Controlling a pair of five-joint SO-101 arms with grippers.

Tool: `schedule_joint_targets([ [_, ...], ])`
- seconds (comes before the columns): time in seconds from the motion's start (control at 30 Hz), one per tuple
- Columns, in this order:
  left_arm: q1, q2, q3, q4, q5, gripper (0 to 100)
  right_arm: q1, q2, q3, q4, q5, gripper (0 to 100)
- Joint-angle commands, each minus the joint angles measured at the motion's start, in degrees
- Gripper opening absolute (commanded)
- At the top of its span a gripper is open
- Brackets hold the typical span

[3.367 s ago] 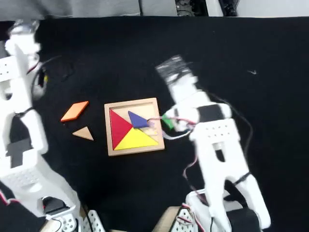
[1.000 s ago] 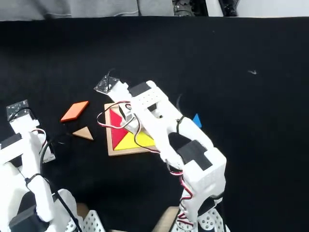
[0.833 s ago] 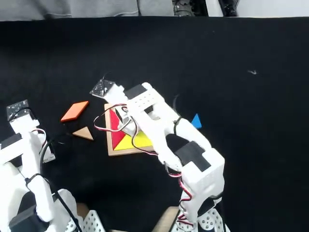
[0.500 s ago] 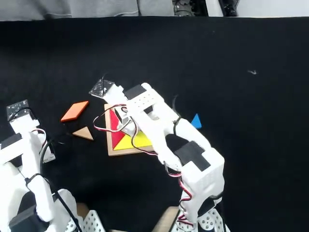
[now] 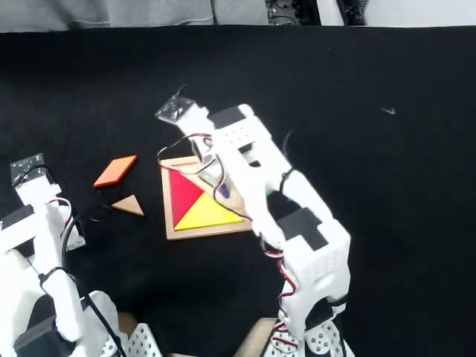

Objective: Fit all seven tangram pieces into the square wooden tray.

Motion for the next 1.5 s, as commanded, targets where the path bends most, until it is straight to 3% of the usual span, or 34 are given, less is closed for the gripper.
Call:
schedule_joint_targets([
  [0.0,0.66,-1.58,-0.31,-0.97,0.26,3,1.49,-0.40,-3.38,0.18,0.70,17.7],
  [0.33,0.66,-1.58,-0.31,-0.97,0.26,3,2.20,-1.19,-3.30,-0.88,0.09,16.5],
  [0.43,0.66,-1.58,-0.31,-0.97,0.26,3,-1.14,-1.19,-2.95,-0.79,-2.29,1.7],
  [0.47,0.66,-1.58,-0.31,-0.97,0.26,3,-1.93,-0.92,-2.95,-0.79,-2.99,1.0],
  [0.77,0.66,-1.58,-0.22,-0.97,0.26,3,-2.20,7.52,-6.29,-1.05,-3.60,1.1],
  [0.93,0.66,-1.58,-0.22,-0.97,0.26,3,1.14,11.38,-10.59,-0.53,-3.69,1.1],
  [1.33,0.66,-1.58,-0.22,-0.97,0.26,3,2.99,10.95,-14.55,4.66,-3.25,1.1],
  [1.47,0.66,-1.58,-0.22,-0.97,0.26,3,4.75,4.44,-17.45,9.41,-3.16,1.1],
])
